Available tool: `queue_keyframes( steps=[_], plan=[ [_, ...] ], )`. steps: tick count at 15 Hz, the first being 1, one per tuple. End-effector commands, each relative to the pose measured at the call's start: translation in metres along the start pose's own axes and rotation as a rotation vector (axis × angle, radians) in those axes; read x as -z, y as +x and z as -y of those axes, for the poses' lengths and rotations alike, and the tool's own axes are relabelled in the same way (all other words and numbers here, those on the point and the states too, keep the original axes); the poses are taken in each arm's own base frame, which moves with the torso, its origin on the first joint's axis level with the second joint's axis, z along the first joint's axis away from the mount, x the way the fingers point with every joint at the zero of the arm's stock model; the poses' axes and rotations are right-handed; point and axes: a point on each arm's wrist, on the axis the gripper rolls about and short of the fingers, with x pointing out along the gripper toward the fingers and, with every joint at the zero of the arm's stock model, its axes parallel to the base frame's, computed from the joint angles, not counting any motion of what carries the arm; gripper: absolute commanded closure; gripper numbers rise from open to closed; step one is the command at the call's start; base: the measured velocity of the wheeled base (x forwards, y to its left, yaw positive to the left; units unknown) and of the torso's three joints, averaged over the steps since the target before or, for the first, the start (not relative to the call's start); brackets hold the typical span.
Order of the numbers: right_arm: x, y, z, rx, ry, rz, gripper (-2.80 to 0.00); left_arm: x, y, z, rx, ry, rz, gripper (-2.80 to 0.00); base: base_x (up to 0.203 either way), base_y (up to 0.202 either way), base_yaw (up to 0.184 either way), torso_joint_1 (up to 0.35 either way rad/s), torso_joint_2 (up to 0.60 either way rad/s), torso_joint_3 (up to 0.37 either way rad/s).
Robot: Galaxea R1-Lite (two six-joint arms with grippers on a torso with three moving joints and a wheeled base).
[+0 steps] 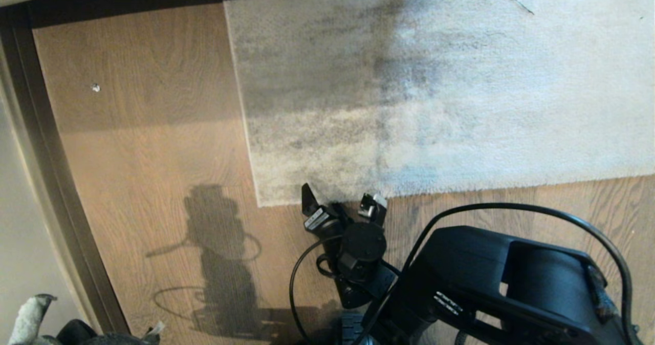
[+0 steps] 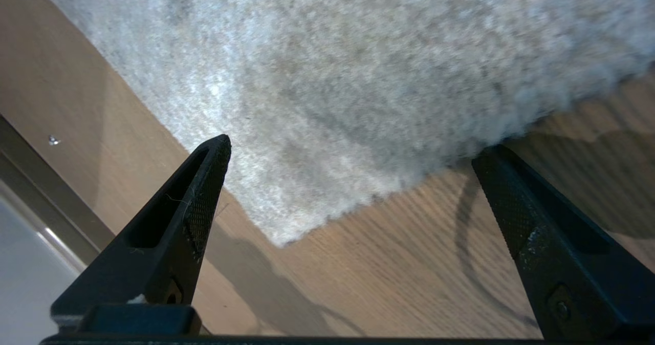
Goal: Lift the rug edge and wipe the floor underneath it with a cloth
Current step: Lift up the carpet
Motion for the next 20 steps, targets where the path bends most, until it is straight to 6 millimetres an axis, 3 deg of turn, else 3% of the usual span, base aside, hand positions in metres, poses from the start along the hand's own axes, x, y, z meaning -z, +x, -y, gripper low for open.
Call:
queue_keyframes(
  steps=[1,7,14,20],
  plan=[
    [0.000,-0.001,0.001,-0.013,0.019,0.018,-2.80,0.000,0.000,0.000,0.000,-0.001,0.000,0.00,0.000,0.000,0.000,0.000,0.00,0.000],
    [-0.005,0.005,-0.001,-0.021,0.033,0.043,-2.80,0.000,0.000,0.000,0.000,-0.001,0.002,0.00,0.000,0.000,0.000,0.000,0.00,0.000],
    [-0.044,0.015,-0.016,-0.042,0.060,0.125,-2.80,0.000,0.000,0.000,0.000,-0.001,0.000,0.00,0.000,0.000,0.000,0.000,0.00,0.000],
    [-0.082,-0.006,-0.038,-0.043,0.057,0.121,-2.80,0.000,0.000,0.000,0.000,-0.001,0.000,0.00,0.000,0.000,0.000,0.000,0.00,0.000]
  ],
)
